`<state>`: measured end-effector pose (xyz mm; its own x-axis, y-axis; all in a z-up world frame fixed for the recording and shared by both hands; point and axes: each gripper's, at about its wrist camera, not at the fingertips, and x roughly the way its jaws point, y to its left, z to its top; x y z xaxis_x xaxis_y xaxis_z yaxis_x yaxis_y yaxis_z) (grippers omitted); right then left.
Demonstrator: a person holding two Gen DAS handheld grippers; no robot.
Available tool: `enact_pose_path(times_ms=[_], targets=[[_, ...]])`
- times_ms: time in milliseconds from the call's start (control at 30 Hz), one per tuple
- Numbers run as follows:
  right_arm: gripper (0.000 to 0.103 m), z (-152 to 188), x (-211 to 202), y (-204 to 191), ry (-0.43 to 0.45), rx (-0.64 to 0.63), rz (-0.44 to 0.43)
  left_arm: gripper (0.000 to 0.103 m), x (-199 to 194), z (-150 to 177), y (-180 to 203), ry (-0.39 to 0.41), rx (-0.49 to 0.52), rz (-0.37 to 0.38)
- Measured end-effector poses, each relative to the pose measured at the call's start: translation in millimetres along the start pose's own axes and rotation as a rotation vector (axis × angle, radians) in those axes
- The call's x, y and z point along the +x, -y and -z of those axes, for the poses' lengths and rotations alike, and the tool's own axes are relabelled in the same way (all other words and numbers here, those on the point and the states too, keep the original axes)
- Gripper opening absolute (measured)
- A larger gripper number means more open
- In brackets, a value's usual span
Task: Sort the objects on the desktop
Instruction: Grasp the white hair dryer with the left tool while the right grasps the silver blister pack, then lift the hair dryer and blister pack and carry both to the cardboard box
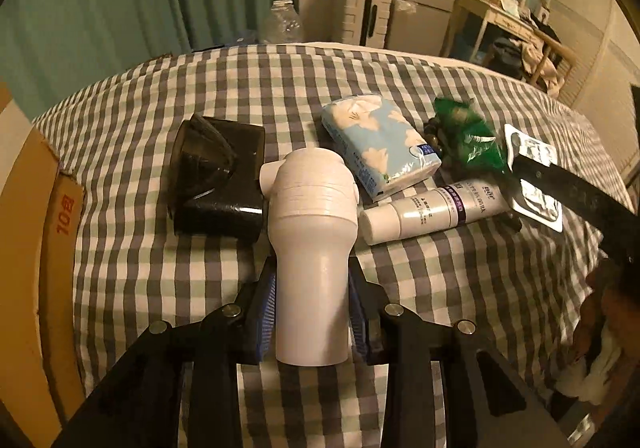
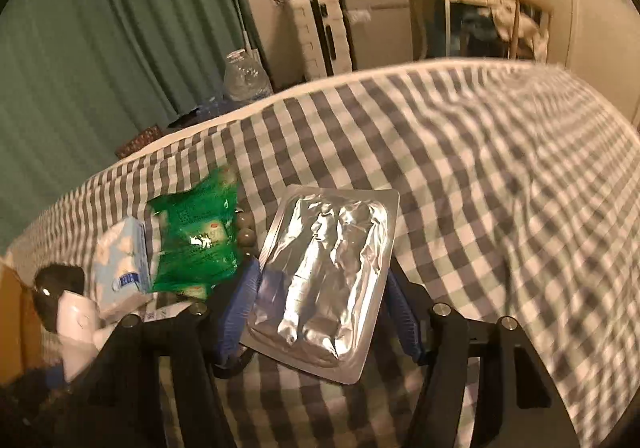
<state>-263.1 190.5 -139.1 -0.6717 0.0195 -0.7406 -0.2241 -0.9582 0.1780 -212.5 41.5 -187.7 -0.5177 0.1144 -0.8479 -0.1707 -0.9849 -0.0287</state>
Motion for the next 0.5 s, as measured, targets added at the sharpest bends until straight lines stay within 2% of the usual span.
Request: enact_pose_path(times_ms=[133, 267, 500], targets=[[0.061, 7.9, -12.6, 11.0, -0.021, 0.026, -0.022, 0.032, -13.4, 18.3, -10.9, -0.008, -0.065, 0.023], [0.060, 17.8, -45.4, 23.5, -0.003, 0.054, -0.064, 0.032, -29.4, 37.5, -18.3, -0.021, -0.107, 0.027], [0.060, 43.2, -98.5, 17.0, -0.017, -0.008, -0.108, 0.032, -72.9, 60.3, -30.5, 0.004, -0.130, 0.063]])
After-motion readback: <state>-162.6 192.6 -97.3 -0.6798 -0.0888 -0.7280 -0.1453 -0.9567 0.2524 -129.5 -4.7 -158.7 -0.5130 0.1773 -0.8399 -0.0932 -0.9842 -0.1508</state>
